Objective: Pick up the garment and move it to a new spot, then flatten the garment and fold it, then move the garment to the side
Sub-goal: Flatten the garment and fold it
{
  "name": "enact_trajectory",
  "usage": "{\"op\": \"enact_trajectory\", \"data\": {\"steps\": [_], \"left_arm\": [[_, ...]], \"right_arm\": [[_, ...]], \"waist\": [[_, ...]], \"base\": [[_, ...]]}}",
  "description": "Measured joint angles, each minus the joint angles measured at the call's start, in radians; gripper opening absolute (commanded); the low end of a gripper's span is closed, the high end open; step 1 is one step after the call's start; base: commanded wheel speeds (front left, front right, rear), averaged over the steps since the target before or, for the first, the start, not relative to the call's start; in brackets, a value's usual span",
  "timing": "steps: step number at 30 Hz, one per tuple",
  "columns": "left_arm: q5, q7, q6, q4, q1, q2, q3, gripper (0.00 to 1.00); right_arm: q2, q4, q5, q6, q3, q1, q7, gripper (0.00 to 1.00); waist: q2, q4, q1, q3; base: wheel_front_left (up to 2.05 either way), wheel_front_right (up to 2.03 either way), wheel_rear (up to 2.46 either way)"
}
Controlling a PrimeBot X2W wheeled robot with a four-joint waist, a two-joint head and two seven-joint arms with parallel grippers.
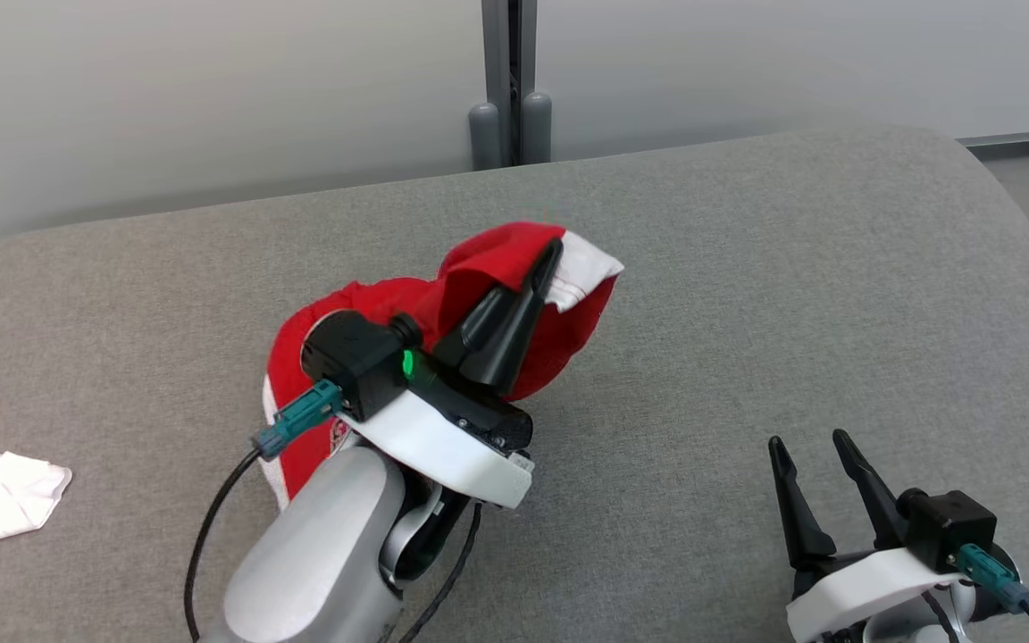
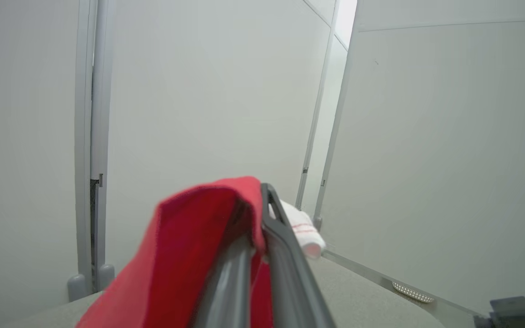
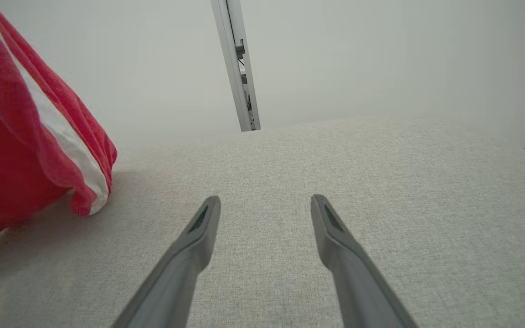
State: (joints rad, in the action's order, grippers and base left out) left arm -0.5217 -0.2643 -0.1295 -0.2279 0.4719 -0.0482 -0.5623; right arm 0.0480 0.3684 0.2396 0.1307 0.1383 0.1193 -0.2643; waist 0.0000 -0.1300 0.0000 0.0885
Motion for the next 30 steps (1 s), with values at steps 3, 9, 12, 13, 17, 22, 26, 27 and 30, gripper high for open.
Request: {"op": "enact_trajectory", "data": {"steps": [3,9,12,13,17,22,26,27,30], "left_arm": [[-0.003,0.0,0.0,0.022,0.009,-0.001,0.018,0.0],[-0.002,0.0,0.0,-0.019,-0.091,-0.063,0.149,0.0],[0.001,0.0,0.0,-0.06,-0.178,-0.099,0.208,0.0],[0.001,0.0,0.0,-0.078,-0.206,-0.107,0.222,0.0],[0.001,0.0,0.0,-0.164,-0.326,-0.123,0.292,0.0],[0.046,0.0,0.0,-0.249,-0.365,-0.122,0.393,0.0],[0.12,0.0,0.008,-0.314,-0.364,-0.114,0.478,0.0],[0.136,0.0,0.017,-0.325,-0.363,-0.109,0.501,0.0],[0.187,0.0,0.03,-0.371,-0.359,-0.091,0.532,0.41]], "right_arm": [[0.0,-0.002,0.001,0.0,-0.012,-0.012,0.0,1.0],[0.0,-0.004,0.002,0.0,-0.026,-0.021,0.0,1.0],[-0.001,-0.004,0.002,0.0,-0.025,-0.019,0.0,1.0],[-0.001,-0.004,0.002,0.0,-0.026,-0.019,0.0,1.0],[0.0,-0.003,-0.003,0.0,-0.031,-0.022,0.0,1.0],[0.0,-0.002,-0.016,0.0,-0.032,-0.023,0.0,1.0],[-0.001,0.001,-0.021,0.0,-0.021,-0.022,0.0,1.0],[0.0,0.001,-0.021,0.0,-0.019,-0.022,0.0,1.0],[-0.001,0.001,-0.02,0.0,-0.006,-0.022,0.0,1.0]], "waist": [[0.0,0.016,0.0,-0.005],[0.0,0.05,0.0,0.0],[0.0,0.066,0.0,0.003],[0.0,0.072,0.0,0.003],[0.0,0.097,0.0,-0.004],[0.0,0.13,0.0,-0.016],[0.0,0.148,0.0,-0.026],[0.0,0.15,0.0,-0.027],[0.0,0.156,0.0,-0.032]], "base": [[0.0,0.0,0.0],[0.0,0.0,0.0],[0.0,0.0,0.0],[0.0,0.0,0.0],[0.0,0.0,0.0],[0.0,0.0,0.0],[0.0,0.0,0.0],[0.0,0.0,0.0],[0.0,0.0,0.0]]}}
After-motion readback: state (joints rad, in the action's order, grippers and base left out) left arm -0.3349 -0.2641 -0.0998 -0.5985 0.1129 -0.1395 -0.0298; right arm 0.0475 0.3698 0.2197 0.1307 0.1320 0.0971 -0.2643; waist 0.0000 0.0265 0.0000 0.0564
